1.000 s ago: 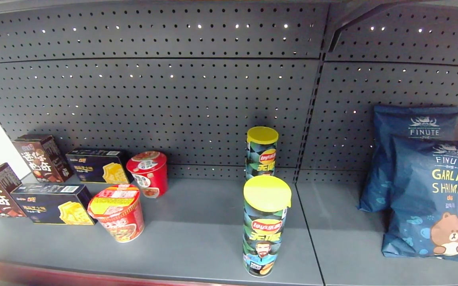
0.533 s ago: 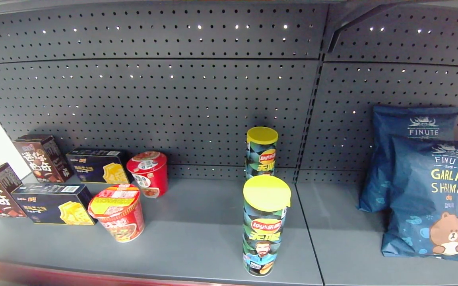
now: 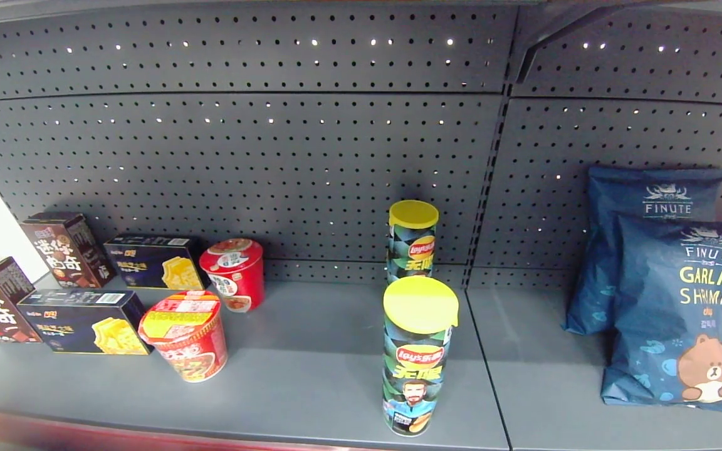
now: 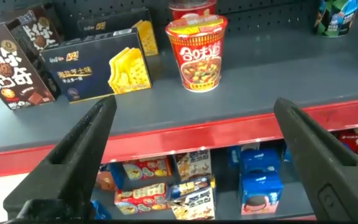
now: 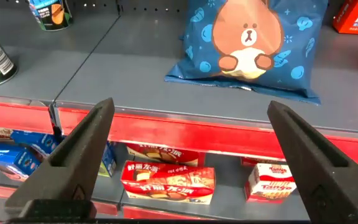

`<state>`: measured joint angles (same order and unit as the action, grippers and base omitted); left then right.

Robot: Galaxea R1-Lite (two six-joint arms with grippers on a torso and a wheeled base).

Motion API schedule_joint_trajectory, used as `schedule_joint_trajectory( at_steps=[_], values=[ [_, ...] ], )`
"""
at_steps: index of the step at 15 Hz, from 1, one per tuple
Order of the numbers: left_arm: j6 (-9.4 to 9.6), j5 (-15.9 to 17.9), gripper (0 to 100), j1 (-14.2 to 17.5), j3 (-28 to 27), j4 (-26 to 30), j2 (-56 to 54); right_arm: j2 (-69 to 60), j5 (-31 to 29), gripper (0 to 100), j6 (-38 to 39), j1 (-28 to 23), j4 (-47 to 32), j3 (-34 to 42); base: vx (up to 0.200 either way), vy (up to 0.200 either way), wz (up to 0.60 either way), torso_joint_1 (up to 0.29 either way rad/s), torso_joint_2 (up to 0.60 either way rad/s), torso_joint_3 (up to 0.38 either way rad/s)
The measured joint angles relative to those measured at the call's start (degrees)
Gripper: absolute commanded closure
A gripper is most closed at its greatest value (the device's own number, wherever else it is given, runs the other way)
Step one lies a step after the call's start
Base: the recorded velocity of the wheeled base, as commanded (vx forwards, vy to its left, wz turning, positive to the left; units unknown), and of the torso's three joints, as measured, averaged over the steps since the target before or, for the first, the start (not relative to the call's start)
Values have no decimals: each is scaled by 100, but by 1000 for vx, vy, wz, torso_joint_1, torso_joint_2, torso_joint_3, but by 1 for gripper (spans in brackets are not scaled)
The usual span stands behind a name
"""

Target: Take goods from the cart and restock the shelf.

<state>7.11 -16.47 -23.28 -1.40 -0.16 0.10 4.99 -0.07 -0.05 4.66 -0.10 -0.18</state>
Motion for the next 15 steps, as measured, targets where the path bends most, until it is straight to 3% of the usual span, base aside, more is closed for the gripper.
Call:
schedule_joint_trajectory(
  at_steps=[12,15],
  values=[
    [-35,-50,0,61,-79,196,-7,2,-2,0,2,0,0,0,0,0,0,0,0,0],
    [-141,-22,0,-179,-41,54,6,2,-2,0,2,5,0,0,0,0,0,0,0,0]
  ],
)
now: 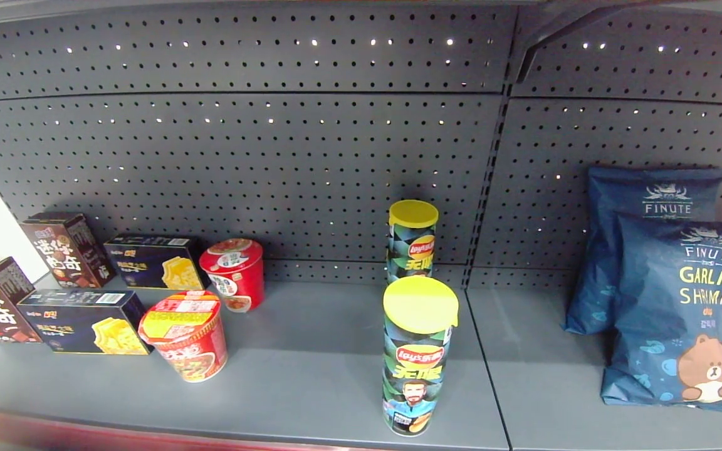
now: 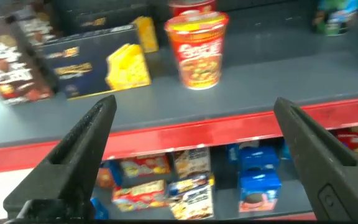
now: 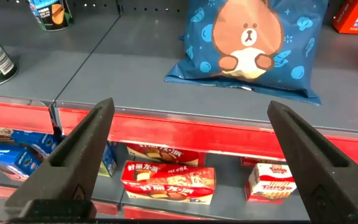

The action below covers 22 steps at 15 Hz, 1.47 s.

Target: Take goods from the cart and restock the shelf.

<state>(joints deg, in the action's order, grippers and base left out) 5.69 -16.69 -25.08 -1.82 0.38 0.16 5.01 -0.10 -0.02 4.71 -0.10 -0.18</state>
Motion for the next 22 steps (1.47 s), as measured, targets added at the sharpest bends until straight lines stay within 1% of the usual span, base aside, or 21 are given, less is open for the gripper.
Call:
schedule_joint_trajectory(
  at_steps=[1,2,3,4,6,8,9,10,11,13,15,16,17,18,20,21,22],
  values=[
    [-127,328,0,49,41,-111,46,0,2,0,0,0,0,0,0,0,0,0,0,0],
    [-247,1000,0,271,80,-171,121,0,0,0,0,-2,2,0,0,0,0,0,0,0],
    [-294,1726,0,575,118,-150,199,0,0,0,2,-2,0,0,0,0,0,0,0,0],
    [-294,1992,0,772,141,-124,265,0,0,0,0,-2,0,0,0,0,0,0,0,0],
    [-318,2060,0,859,171,-16,334,2,0,0,-2,-7,0,0,0,0,0,0,0,0],
    [-378,2005,0,885,179,-13,367,2,0,0,0,-5,2,0,0,0,0,0,0,0],
    [-375,1890,0,892,179,-13,378,2,0,0,0,-5,0,0,0,0,0,0,0,0],
    [-373,1631,0,918,182,-16,395,5,0,0,-2,-5,2,0,0,0,0,0,0,0],
    [-386,1563,0,995,182,-16,435,5,2,0,0,-5,0,0,0,0,0,0,0,0],
    [-479,1623,0,1273,182,-16,560,6,5,0,-2,-5,0,0,0,0,0,0,0,0],
    [-527,1751,0,1780,182,-16,571,6,2,0,0,-2,0,0,0,0,0,0,0,0],
    [-545,1642,0,1915,182,-17,540,9,2,0,0,-2,0,0,0,0,0,0,0,0],
    [-549,1387,0,1985,182,-20,518,9,2,0,0,-2,0,0,0,0,0,0,0,0],
    [-547,1328,0,2114,182,-20,488,9,2,0,0,-7,0,0,0,0,0,0,0,0],
    [-536,1546,0,2545,182,-20,375,13,0,0,-2,-5,0,0,0,0,0,0,0,0],
    [-529,1596,0,2587,182,-17,297,13,0,0,0,-5,2,0,0,0,0,0,0,0],
    [-529,1636,0,2548,182,-20,199,13,0,0,2,0,0,0,0,0,0,0,0,0]
  ],
)
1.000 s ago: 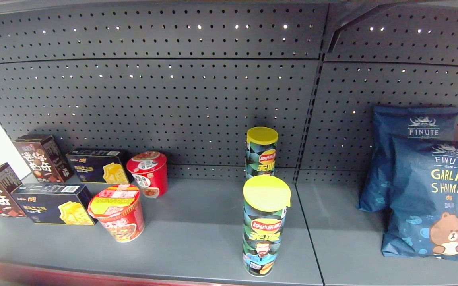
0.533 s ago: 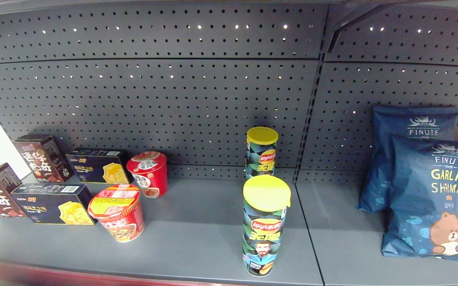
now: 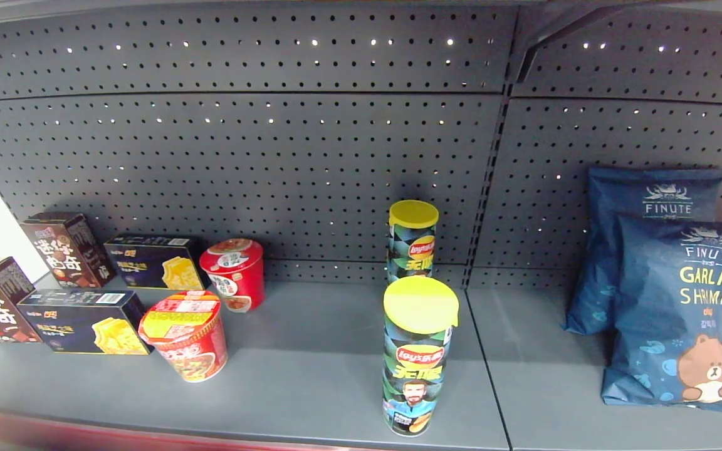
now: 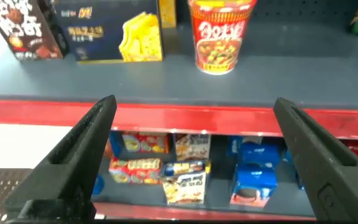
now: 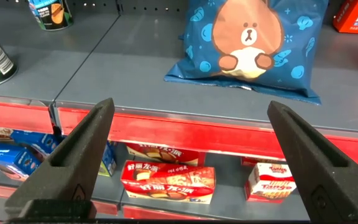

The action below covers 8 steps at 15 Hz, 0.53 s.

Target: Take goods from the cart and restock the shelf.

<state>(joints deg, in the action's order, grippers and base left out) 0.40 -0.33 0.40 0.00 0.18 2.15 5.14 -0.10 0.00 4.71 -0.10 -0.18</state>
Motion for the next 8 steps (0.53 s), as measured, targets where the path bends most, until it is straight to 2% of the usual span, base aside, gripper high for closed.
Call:
schedule_joint_trajectory(
  at_steps=[8],
  values=[
    [-30,1,0,-59,0,-7,-196,0,0,0,-5,-2,0,0,0,0,0,0,0,0]
  ],
)
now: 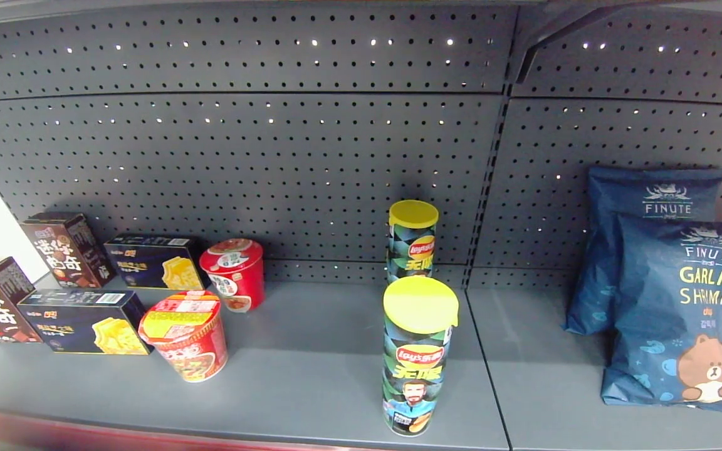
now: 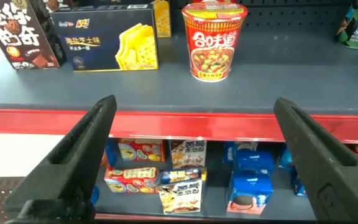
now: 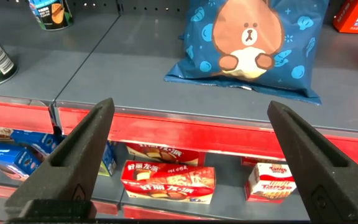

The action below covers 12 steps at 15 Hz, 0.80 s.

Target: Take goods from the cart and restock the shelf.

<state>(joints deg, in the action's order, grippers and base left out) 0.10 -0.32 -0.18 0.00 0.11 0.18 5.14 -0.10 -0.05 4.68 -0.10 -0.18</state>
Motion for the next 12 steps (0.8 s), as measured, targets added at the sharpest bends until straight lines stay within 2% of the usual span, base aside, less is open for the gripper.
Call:
schedule_joint_trajectory(
  at_steps=[2,7,12],
  values=[
    [28,37,0,0,0,5,-5,4,2,0,5,-6,0,0,0,0,0,0,0,0],
    [28,54,0,0,0,5,-7,-322,7,0,5,-416,10,0,0,0,0,0,0,0],
    [68,80,0,0,0,7,-9,-482,7,0,0,-458,2,2,0,0,0,0,0,0]
  ],
)
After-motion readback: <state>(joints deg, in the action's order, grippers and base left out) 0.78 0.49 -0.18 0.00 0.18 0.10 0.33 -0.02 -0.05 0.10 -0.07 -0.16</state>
